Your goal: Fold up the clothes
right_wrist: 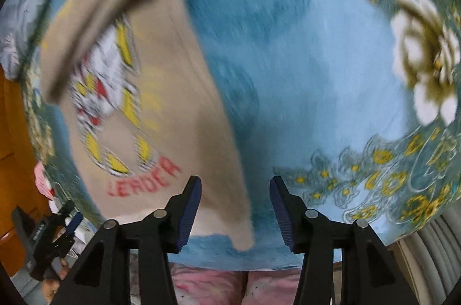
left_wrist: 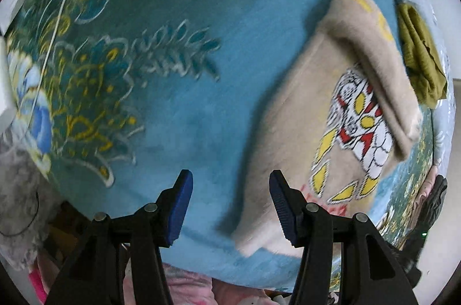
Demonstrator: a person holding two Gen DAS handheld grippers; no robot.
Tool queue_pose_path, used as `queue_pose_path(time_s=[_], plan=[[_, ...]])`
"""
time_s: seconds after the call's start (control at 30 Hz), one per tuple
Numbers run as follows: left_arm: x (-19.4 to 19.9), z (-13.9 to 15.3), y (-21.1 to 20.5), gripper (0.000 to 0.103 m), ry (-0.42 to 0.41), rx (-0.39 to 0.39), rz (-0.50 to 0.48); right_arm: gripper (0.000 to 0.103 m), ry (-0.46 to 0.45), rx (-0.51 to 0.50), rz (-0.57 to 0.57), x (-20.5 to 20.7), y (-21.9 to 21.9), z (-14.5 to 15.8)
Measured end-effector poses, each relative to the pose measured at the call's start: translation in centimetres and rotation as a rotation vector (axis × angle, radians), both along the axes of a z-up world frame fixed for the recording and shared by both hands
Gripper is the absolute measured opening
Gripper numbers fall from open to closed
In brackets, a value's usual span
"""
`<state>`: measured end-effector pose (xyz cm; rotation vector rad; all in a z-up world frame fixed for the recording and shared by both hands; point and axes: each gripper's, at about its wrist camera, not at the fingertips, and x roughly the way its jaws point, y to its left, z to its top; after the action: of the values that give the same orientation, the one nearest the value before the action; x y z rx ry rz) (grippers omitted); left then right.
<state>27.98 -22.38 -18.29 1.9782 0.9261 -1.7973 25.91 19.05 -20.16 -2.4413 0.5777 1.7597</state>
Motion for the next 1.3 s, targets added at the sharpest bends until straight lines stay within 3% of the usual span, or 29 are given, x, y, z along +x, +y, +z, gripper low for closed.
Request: queue_pose_path(time_s=[0.17, 0.2, 0.27, 0.3, 0.47, 0.6, 0.73, 0.8, 0.93, 1.1, 1.3], plan=[[1.8, 0.2, 0.0, 0.056, -0.010, -0.008, 0.023, 0.049, -0.009, -0.049, 0.009, 2.1, -1.1, -1.6], [2.0, 0.2, 0.0, 0.056, -0.012, -0.007, 0.033, 0.044, -0.001, -0.062, 0.020, 2.4, -1.5, -1.6], [2.6, 0.4, -0.1, 0.056, -0.011, 0.000, 0.066, 0.017, 0.004, -0.067, 0.050, 2.7, -2.3, -1.4], [2.8, 0.5, -0.2, 0.056, -0.006, 0.004, 0.084, 0.012, 0.005, -0.065, 0.073, 2.8, -2.7, -1.2], [3.6, 2.3, -1.3, 0.056, 0.045, 0.004, 0.188, 0.010, 0.085, -0.240, 0.106, 1.1, -4.7, 2.6], [4.1, 4.2, -2.3, 0.056, 0.097, -0.004, 0.274, 0.010, 0.207, -0.461, 0.013, -3.1, -5.2, 7.7], [4.8, 7.3, -4.0, 0.056, 0.165, -0.040, 0.351, 0.010, 0.314, -0.561, -0.069, -9.2, -5.0, 11.8], [5.0, 8.8, -4.7, 0.056, 0.193, -0.063, 0.363, 0.010, 0.354, -0.575, -0.124, -12.3, -4.4, 12.9], [3.8, 8.3, -5.5, 0.057, 0.218, -0.089, 0.327, 0.010, 0.394, -0.542, -0.256, -17.8, -1.9, 13.1], [1.7, 8.2, -5.5, 0.057, 0.210, -0.074, 0.283, 0.010, 0.300, -0.372, -0.359, -20.6, -0.4, 9.4], [-4.1, 7.3, -4.8, 0.057, 0.204, -0.048, 0.170, 0.013, 0.251, -0.314, -0.390, -22.1, 0.5, 8.3]])
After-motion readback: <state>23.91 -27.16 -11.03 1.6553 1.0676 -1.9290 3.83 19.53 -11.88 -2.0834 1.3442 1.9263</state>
